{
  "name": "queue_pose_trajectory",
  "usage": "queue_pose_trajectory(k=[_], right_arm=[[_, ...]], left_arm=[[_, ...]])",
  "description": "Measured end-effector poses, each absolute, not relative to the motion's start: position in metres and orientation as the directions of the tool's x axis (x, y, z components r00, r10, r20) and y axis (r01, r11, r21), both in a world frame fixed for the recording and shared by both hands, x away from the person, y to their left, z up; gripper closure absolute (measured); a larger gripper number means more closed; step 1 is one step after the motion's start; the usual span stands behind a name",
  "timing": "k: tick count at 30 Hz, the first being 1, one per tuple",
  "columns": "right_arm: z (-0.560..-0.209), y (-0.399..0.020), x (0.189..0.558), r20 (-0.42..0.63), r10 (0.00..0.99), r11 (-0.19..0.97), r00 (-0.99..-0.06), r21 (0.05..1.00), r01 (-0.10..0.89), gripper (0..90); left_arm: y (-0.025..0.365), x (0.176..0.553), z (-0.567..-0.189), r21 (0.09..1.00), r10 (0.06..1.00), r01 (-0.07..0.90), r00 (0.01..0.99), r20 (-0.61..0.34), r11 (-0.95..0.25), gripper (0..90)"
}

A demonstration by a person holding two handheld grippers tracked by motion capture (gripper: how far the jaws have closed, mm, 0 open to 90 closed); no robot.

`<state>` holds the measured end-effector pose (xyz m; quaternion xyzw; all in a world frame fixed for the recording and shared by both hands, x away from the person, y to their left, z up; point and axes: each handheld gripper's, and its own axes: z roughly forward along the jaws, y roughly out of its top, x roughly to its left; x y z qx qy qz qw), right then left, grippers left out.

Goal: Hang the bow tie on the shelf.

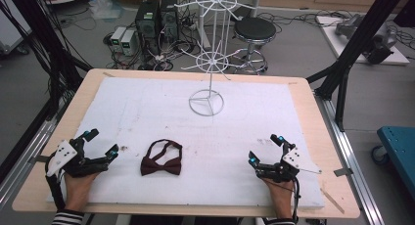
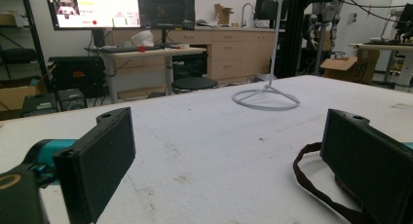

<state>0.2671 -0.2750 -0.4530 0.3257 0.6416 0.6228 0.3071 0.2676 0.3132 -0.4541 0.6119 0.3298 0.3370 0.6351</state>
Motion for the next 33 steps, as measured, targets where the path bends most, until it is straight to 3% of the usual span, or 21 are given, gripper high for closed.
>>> queue_pose_trajectory(k=[20, 33], right_arm=[[-0.453, -0.274, 0.267, 0.014, 0.803, 0.011, -0.596, 0.999, 0.037, 0.6], [-0.453, -0.275, 0.267, 0.015, 0.802, 0.008, -0.597, 0.999, 0.036, 0.6]], left_arm=[[0.319, 0.266, -0.442, 0.999, 0.792, 0.025, 0.609, -0.039, 0.029, 1.7], [0.319, 0.269, -0.406, 0.992, 0.709, 0.061, 0.704, 0.038, -0.113, 1.7]])
